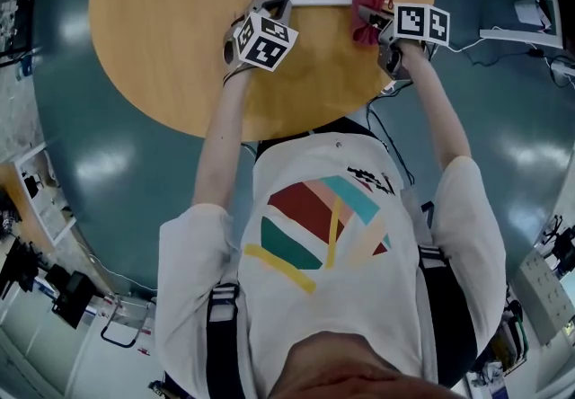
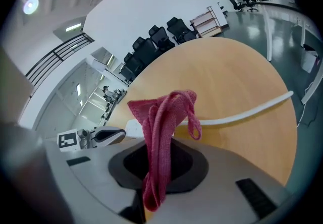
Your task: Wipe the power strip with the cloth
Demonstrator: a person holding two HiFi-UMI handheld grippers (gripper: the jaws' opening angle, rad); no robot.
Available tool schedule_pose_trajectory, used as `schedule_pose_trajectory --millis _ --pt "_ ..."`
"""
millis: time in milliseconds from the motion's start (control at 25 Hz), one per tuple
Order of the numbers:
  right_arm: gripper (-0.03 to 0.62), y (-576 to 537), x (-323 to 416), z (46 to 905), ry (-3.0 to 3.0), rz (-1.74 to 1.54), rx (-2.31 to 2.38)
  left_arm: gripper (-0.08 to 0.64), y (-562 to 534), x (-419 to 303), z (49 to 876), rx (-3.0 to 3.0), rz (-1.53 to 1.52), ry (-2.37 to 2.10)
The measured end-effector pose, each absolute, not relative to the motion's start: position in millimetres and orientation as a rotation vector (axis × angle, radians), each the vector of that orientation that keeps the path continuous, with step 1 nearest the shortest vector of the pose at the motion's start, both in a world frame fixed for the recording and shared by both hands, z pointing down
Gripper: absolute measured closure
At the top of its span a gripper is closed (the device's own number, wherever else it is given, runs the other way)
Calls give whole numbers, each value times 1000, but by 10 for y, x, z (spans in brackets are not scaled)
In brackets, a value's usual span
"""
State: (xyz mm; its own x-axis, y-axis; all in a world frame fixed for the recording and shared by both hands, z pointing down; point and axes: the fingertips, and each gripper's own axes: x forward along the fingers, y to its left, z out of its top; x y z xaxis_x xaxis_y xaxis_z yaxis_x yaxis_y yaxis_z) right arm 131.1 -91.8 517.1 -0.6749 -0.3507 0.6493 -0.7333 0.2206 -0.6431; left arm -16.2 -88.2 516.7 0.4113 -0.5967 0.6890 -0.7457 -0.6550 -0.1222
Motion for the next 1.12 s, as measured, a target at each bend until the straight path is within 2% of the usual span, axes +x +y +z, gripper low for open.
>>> schedule_pose_trajectory --millis 120,240,360,520,640,920,1120 --pt "552 -824 1200 5058 -2150 1368 1004 524 -794 -284 5116 2443 1056 -1200" --pt "554 -894 1128 4807 -2237 1126 911 524 -777 -283 5055 2395 1028 -1296" --pt "554 -949 823 4453 -2330 609 537 523 -719 -72 4898 2407 973 -1377" --pt "553 -1072 364 4149 -2140 -187 -130 523 -864 385 4929 2322 875 -1316" --pt "554 -1214 -35 4122 -1921 -566 -488 523 -966 476 5031 2252 875 -1318" --pt "554 -1025 -845 4272 -1459 -854 -1021 523 -916 296 4916 2200 698 -1307" --pt "553 -972 -710 4734 -1194 -944 -1301 523 -1020 389 4964 2194 652 -1282"
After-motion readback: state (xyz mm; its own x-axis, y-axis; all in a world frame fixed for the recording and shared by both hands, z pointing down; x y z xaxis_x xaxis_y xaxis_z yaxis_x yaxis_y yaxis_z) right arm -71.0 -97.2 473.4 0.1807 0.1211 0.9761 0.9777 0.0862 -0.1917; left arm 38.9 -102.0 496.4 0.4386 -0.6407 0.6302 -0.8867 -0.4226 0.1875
